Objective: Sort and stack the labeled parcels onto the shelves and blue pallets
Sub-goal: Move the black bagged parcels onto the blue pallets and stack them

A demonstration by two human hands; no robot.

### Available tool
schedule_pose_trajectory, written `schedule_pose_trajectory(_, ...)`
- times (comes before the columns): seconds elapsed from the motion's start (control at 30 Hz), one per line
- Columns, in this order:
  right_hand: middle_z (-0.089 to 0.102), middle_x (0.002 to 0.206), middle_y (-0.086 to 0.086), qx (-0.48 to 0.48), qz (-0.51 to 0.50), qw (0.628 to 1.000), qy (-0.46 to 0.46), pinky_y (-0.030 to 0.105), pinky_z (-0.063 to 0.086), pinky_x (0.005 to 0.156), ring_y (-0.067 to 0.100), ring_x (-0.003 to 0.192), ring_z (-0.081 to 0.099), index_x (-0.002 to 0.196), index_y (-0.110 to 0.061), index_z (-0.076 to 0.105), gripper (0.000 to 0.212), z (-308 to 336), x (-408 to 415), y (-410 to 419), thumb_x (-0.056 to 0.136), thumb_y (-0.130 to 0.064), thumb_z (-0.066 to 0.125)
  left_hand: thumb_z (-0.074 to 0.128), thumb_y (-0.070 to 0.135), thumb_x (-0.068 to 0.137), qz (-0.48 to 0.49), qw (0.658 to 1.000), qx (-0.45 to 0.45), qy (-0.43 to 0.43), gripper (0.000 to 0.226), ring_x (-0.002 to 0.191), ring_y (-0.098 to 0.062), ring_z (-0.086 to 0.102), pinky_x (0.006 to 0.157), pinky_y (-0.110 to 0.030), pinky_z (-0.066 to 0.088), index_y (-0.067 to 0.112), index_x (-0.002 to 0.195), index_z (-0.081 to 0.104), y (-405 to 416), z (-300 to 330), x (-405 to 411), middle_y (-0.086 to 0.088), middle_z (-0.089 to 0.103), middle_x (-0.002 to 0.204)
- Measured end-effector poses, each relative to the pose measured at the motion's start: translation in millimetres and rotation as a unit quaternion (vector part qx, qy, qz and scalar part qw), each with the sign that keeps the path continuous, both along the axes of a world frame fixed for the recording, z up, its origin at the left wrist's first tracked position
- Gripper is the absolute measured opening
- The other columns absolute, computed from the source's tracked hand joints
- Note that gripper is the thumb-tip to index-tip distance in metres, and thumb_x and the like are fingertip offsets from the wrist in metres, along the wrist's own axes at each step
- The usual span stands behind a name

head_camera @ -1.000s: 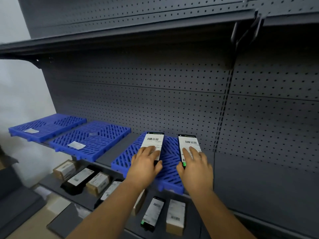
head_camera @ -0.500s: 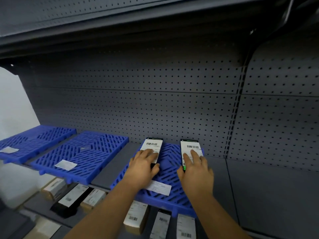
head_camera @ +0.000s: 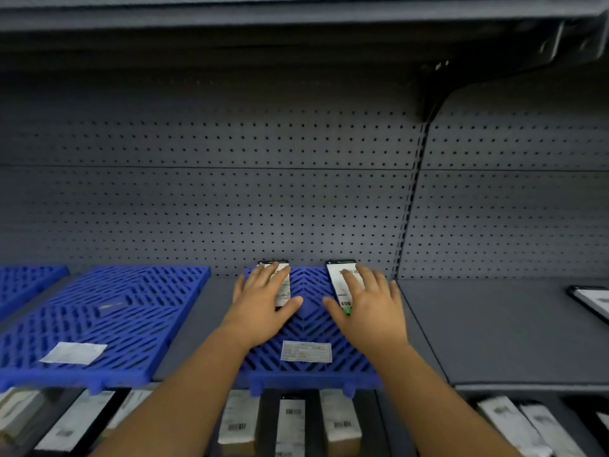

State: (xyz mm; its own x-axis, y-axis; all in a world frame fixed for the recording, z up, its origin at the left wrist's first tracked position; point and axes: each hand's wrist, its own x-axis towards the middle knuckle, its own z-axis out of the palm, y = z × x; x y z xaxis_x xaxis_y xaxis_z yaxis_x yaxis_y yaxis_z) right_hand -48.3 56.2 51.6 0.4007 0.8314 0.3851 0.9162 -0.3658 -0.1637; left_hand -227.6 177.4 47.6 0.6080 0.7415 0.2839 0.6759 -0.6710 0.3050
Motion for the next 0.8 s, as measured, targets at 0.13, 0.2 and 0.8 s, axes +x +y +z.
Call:
schedule_pose_trajectory(0.13,0.033,0.154,0.003,-0.004,0.006,1.000,-0.007,0.054,0.017,0.117,0.029,0.143,0.025,0.144,-0.027,0.040,0.081,-7.5,-15.7,-17.8,0.083,-0.077,0.021,0.013,0.084,0.081,-0.050,0.998,0.031,0.018,0.085,0.148,-0.014,-0.003,0.119,-0.048,-0.003,0.038,0.152,0.014,-11.1,-5.2,-2.8,0.010,0.005,0.162)
schedule_pose_trajectory(0.2,0.040,0.150,0.005,-0.003,0.016,1.000,-0.009,0.057,0.023,0.114,0.032,0.139,0.034,0.140,-0.025,0.046,0.078,-14.9,-19.8,-28.5,0.084,-0.076,0.027,-0.002,0.089,0.072,-0.076,0.995,0.060,0.016,0.095,0.149,-0.014,-0.002,0.119,-0.050,-0.002,0.040,0.151,0.016,-21.1,-11.8,-3.1,0.011,0.007,0.161)
schedule_pose_trajectory(0.8,0.030,0.155,0.002,0.022,0.071,0.997,-0.018,0.052,0.020,0.116,0.026,0.145,0.021,0.147,-0.028,0.036,0.084,-16.0,63.4,-175.8,0.080,-0.078,0.031,0.019,0.080,0.083,-0.098,0.989,0.086,0.065,0.078,0.148,-0.014,-0.005,0.118,-0.051,-0.004,0.044,0.151,0.007,-178.2,-4.4,62.6,0.014,0.000,0.161)
